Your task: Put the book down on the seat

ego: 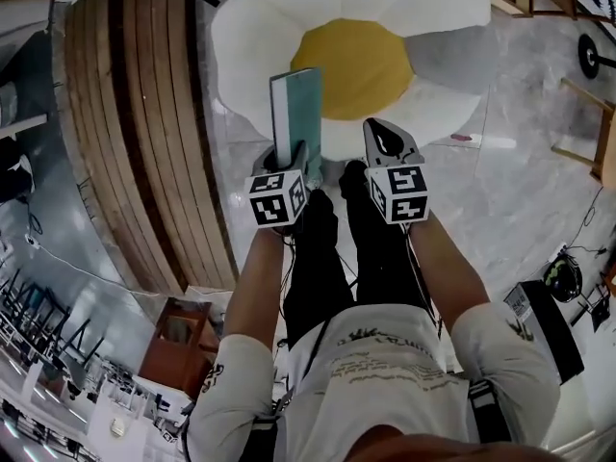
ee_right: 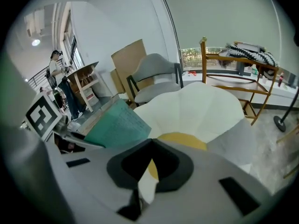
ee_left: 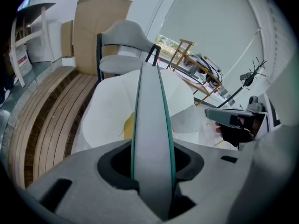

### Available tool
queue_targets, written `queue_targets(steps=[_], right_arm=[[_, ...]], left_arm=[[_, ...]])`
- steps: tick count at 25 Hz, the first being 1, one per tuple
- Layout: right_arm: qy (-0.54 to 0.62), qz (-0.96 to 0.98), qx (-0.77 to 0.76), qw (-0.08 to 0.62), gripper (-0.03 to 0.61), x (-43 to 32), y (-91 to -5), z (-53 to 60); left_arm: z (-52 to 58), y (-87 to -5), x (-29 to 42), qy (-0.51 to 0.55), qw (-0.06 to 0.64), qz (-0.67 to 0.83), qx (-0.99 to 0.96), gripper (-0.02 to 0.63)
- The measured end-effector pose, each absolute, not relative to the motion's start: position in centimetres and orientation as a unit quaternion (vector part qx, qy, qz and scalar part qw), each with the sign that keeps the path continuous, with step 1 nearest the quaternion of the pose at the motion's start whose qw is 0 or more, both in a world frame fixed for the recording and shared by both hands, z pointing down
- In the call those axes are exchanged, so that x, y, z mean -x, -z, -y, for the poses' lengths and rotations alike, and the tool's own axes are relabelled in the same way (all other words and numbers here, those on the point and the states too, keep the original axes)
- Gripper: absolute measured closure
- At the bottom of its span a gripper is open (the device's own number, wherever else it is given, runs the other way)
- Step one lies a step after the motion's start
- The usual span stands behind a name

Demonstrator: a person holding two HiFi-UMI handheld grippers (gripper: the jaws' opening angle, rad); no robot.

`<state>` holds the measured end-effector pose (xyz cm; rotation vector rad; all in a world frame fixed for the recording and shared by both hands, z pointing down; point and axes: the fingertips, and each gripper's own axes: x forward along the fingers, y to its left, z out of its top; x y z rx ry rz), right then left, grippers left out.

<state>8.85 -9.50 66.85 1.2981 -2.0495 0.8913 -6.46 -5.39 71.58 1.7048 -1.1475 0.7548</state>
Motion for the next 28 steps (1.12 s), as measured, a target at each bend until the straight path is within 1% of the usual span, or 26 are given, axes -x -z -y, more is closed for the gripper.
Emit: queue_targets(steps=[3,8,10,18,23,28], right_arm=[[-0.333,0.761,-0.486,0.271,0.552,-8.7,-69.7,9.8],[-0.334,0.771,-0.471,0.269,0.552,-7.6,-73.6,9.6],[-0.335,0.777,-0.459,0.270,0.552,-6.9,-74.9,9.3],[-0.356,0.777,-0.444,0.269,0.552,-5.6,-79.3,8.2],[-0.364,0.785,-0.418,0.279,0.552,-5.1,-80.0,6.8],[-0.365,0.786,-0.406,0.289,0.552,-6.1,-80.4,6.4]], left_arm=[[5.6,-74.5,6.8,-0.307,0.461,0.460,-0.694,0.445],[4.9,-79.0,6.8,-0.271,0.502,0.456,-0.683,0.445],[5.1,-80.6,6.9,-0.262,0.506,0.457,-0.683,0.445],[7.3,-86.1,6.9,-0.269,0.478,0.457,-0.700,0.445],[9.3,-88.4,6.7,-0.287,0.467,0.444,-0.708,0.445],[12.4,-89.4,5.7,-0.261,0.454,0.428,-0.736,0.445]])
